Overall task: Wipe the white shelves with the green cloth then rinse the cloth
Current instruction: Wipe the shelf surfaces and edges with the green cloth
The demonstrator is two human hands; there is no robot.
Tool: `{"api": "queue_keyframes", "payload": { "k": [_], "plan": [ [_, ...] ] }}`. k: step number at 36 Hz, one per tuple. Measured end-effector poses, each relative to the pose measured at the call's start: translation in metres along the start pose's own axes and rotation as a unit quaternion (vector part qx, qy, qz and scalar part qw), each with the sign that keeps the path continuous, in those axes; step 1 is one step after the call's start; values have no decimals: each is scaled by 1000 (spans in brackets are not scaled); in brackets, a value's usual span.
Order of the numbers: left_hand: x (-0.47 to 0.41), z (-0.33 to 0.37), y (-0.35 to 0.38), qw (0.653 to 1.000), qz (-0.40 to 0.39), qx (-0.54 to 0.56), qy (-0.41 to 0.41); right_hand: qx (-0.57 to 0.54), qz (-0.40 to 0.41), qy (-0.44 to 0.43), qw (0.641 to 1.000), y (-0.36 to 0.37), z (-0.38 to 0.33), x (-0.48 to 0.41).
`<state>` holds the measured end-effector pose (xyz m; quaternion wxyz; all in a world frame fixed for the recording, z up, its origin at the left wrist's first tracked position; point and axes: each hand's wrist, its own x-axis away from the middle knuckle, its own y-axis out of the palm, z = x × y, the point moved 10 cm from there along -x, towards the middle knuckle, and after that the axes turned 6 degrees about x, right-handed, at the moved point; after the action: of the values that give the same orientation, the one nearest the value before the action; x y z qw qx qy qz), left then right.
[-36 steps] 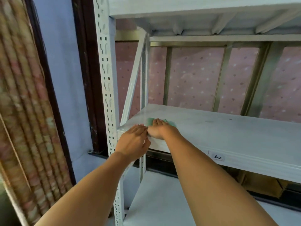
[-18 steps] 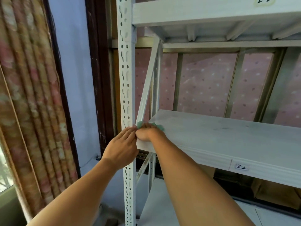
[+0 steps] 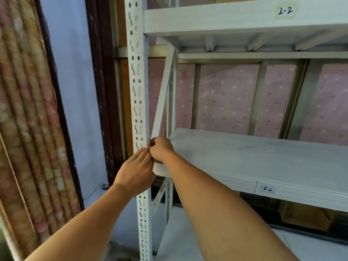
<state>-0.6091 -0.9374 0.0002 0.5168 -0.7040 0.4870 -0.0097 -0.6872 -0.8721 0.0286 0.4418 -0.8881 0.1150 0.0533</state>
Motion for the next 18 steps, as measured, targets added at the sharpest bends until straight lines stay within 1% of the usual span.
{"api": "queue_keyframes", "payload": {
  "k": [2,4,6,8,12,15,18],
  "plan": [
    [-2,-2,-2,1000,9,-3,3,-81,16,12,996,-4,3,1],
    [-7,-2,-5,1000,12,-6,4,-177,31,28,983,-9,6,2],
    [-14,-7,-9,1000,19,3,-12,-246,40,33,968,-14,4,3],
    [-19,-12,-13,999,20,8,-31,-270,48,26,961,-19,-1,2],
    [-25,-12,-16,998,27,25,-51,-283,62,28,957,-26,-5,-3],
    [-32,-14,-23,991,65,80,-83,-325,81,49,941,-32,0,-9],
    [-41,-13,-29,984,94,112,-99,-350,95,66,930,-35,6,-16]
  ]
}}
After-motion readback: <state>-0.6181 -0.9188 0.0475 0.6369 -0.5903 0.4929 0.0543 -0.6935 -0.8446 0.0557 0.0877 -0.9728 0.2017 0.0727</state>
